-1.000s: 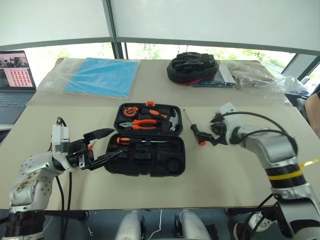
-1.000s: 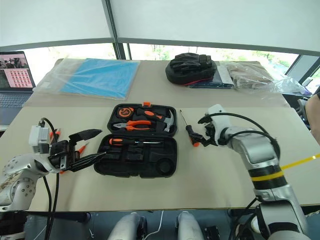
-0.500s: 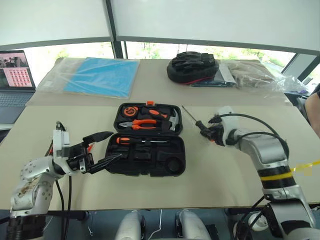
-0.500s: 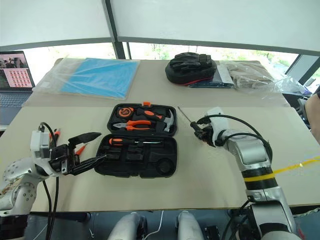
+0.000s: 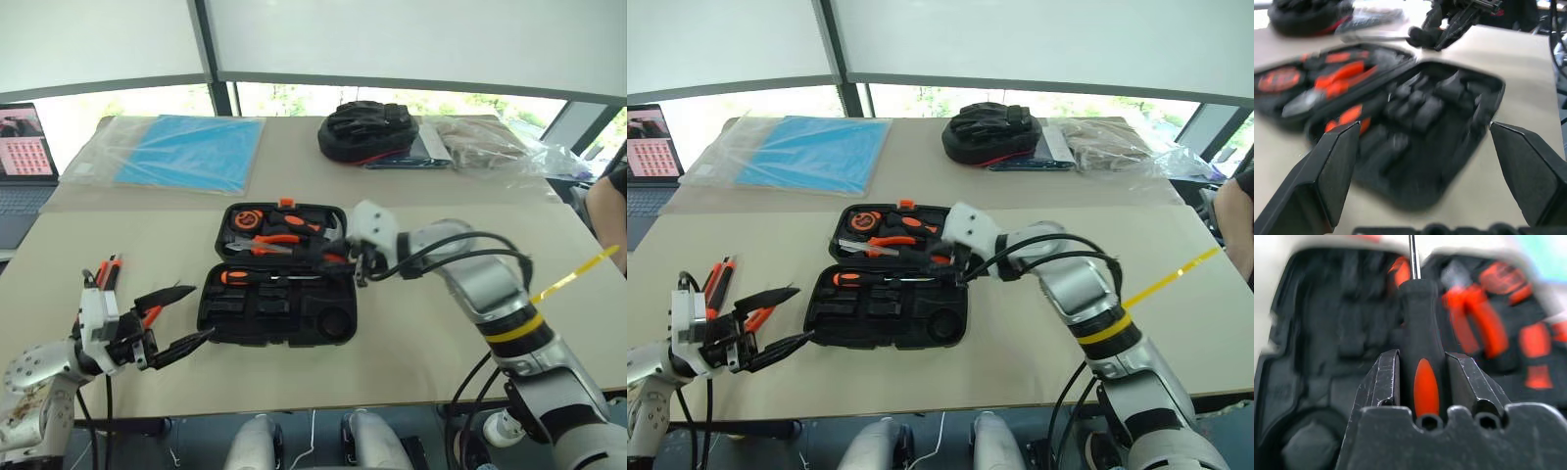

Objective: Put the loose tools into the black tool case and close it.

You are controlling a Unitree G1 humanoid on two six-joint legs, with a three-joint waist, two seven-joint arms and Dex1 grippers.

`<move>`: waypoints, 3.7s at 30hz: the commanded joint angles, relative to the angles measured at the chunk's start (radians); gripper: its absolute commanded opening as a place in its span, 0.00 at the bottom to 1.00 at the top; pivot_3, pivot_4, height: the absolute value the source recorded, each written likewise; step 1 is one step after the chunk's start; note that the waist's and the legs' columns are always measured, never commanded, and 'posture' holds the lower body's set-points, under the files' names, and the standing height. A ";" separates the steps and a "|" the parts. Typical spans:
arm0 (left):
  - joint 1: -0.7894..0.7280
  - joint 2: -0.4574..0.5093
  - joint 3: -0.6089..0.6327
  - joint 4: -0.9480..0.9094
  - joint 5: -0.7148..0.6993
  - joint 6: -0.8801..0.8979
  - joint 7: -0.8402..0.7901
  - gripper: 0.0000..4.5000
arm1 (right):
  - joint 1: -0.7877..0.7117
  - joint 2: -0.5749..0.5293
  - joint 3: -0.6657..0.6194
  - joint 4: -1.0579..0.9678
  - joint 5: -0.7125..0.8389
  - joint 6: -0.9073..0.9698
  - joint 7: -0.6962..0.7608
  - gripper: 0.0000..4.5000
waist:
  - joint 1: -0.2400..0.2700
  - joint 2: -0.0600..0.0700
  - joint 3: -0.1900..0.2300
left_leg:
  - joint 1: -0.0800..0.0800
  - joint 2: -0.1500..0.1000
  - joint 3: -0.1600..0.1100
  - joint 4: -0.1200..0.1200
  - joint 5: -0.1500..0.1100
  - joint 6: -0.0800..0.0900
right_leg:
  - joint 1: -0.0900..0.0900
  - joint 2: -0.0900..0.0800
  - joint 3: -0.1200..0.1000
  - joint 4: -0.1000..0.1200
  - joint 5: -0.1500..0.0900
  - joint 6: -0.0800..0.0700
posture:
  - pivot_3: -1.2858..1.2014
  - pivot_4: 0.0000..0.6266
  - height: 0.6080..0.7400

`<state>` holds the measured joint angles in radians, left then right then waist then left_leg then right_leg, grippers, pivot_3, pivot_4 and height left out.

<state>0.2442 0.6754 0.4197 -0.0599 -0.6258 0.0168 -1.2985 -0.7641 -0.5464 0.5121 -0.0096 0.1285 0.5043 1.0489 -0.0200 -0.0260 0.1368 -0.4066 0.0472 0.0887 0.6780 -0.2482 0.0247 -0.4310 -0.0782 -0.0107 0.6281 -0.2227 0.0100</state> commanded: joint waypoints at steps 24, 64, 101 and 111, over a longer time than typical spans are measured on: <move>-0.021 -0.008 0.022 0.000 0.011 -0.043 0.051 1.00 | -0.030 0.038 0.050 0.077 -0.123 0.033 0.139 0.48 | 0.007 -0.001 0.000 | 0.001 0.001 0.000 -0.001 0.000 -0.001 | -0.001 0.001 -0.001 0.002 0.000 -0.002 | 0.52 0.24 1.00; -0.025 0.002 0.041 0.033 0.080 -0.094 0.119 1.00 | -0.015 0.237 -0.025 0.428 -0.149 -0.306 0.142 0.01 | 0.001 -0.001 0.000 | 0.009 0.002 0.002 -0.002 -0.001 -0.002 | 0.006 0.002 -0.001 0.003 0.000 -0.003 | 0.52 0.24 1.00; 0.077 0.232 0.163 -0.293 -0.119 0.819 0.733 1.00 | 0.647 0.108 -0.541 -0.347 0.465 -0.474 0.120 0.99 | 0.018 -0.005 0.003 | 0.009 0.003 0.001 -0.002 -0.004 -0.006 | 0.004 0.002 0.000 0.002 -0.004 -0.004 | 0.52 0.24 1.00; -0.135 0.215 -0.090 -0.179 0.040 0.893 0.799 0.75 | 0.614 0.107 -0.492 -0.364 0.449 -0.472 0.057 1.00 | 0.020 -0.003 0.005 | 0.010 0.002 0.000 -0.004 -0.005 -0.007 | 0.006 0.002 0.000 0.002 -0.004 -0.004 | 0.52 0.24 1.00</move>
<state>0.1136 0.9025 0.3636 -0.2572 -0.6071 0.8995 -0.4970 -0.1466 -0.4371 0.0266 -0.3330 0.5727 0.0328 1.1159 -0.0002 -0.0291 0.1416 -0.3963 0.0492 0.0888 0.6741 -0.2527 0.0171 -0.4251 -0.0763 -0.0111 0.6307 -0.2271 0.0056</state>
